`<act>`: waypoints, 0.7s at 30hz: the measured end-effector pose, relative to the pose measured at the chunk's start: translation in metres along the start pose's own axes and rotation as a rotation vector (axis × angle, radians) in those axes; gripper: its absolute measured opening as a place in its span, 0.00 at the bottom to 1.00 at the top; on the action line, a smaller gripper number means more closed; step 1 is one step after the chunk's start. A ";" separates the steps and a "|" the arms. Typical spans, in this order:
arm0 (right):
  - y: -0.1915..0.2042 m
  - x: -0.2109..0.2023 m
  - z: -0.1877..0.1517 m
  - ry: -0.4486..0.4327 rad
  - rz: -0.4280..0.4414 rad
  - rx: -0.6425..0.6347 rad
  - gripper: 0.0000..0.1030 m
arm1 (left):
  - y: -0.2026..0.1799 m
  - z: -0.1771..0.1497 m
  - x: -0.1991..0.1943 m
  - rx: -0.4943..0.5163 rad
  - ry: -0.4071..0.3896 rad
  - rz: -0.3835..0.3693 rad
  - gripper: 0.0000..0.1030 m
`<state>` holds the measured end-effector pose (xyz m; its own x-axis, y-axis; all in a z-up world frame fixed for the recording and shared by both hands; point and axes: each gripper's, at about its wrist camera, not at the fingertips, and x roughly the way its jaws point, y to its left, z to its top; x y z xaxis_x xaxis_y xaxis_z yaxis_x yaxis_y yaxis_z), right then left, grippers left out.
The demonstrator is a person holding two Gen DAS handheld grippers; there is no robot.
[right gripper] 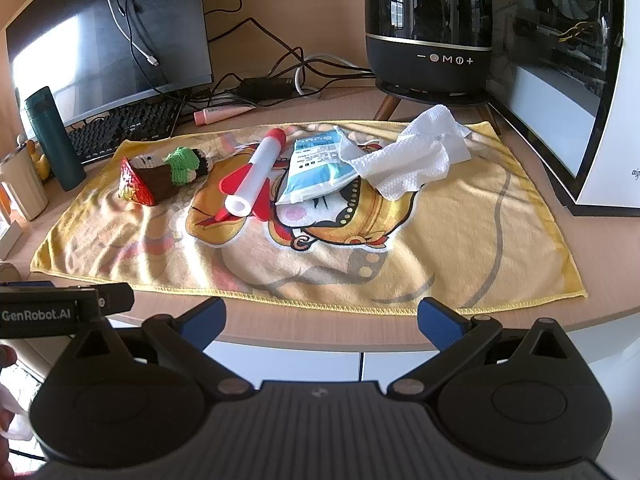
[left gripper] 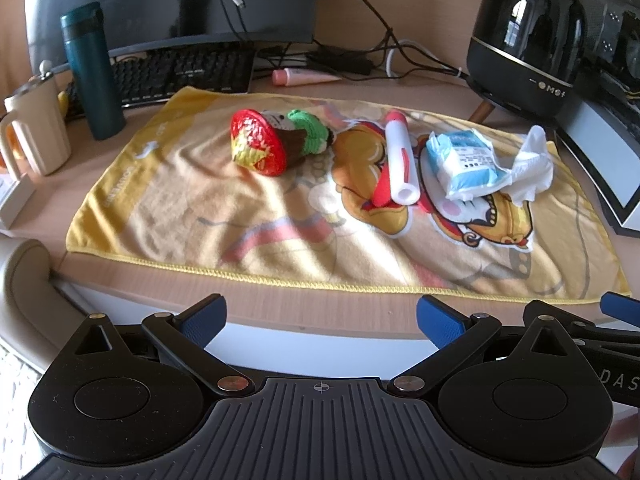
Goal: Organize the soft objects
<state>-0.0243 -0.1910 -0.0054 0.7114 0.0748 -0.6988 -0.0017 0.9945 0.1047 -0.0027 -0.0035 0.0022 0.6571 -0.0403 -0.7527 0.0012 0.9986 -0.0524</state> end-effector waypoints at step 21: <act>-0.009 0.015 0.007 0.027 -0.010 0.014 1.00 | -0.010 0.014 0.017 0.019 0.034 0.004 1.00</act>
<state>-0.0087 -0.1990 -0.0114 0.6921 0.0667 -0.7187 0.0158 0.9941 0.1075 0.0189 -0.0139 -0.0002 0.6313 -0.0373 -0.7747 0.0131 0.9992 -0.0375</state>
